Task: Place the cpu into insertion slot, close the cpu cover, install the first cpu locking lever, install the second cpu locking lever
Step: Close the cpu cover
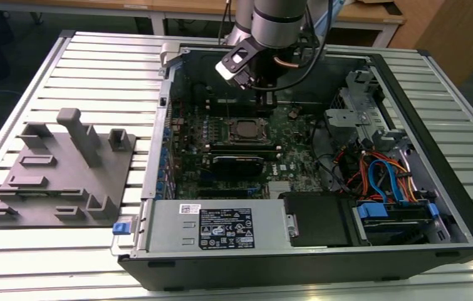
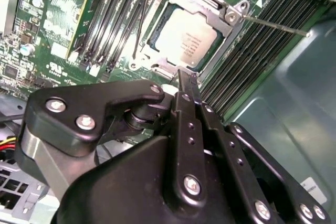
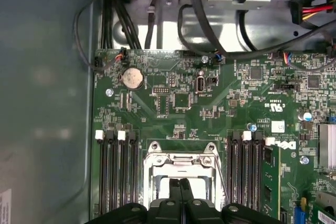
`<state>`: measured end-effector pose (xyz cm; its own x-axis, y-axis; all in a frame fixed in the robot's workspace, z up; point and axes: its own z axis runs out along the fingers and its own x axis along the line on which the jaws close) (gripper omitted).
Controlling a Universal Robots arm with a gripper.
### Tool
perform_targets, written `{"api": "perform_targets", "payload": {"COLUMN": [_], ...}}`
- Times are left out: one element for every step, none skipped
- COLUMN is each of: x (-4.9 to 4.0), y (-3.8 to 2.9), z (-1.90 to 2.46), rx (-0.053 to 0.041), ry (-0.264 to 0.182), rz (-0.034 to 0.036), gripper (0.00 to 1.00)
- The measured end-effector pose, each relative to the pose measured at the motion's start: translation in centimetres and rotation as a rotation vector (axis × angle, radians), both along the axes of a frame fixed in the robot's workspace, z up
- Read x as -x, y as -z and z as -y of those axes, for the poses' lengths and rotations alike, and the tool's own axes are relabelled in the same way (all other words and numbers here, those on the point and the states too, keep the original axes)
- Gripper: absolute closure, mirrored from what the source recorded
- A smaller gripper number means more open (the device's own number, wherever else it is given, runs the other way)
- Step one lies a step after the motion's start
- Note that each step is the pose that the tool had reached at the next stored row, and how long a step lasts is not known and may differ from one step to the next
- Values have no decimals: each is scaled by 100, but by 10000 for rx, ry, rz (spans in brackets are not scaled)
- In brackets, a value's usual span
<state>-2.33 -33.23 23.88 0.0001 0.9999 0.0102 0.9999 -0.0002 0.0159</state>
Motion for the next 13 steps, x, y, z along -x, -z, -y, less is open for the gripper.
{"api": "perform_targets", "payload": {"x": [0, 0, 0, 2, 6, 14, 25, 40, 55, 68, 78, 87, 96], "y": [0, 0, 0, 2, 5, 7, 11, 14, 18, 21, 25, 28, 31], "z": [0, 0, 0, 0, 0, 0, 0, 1, 1, 0, 0, 0, 0], "rx": [-1, 0, 0, -2, -2, 0, 0, 1, 1, 0, 1, 1, 1], "ry": [-25, -33, -34, -34, -32, -33, -33, -34, -34, -34, -33, -34, -34], "rz": [-43, -86, -127, -156, -178, -195, -207, -216, -223, -228, -234, -238, -242], "gripper": [90, 90, 90, 90, 90, 90, 90, 90, 90, 90, 90, 90, 90]}}
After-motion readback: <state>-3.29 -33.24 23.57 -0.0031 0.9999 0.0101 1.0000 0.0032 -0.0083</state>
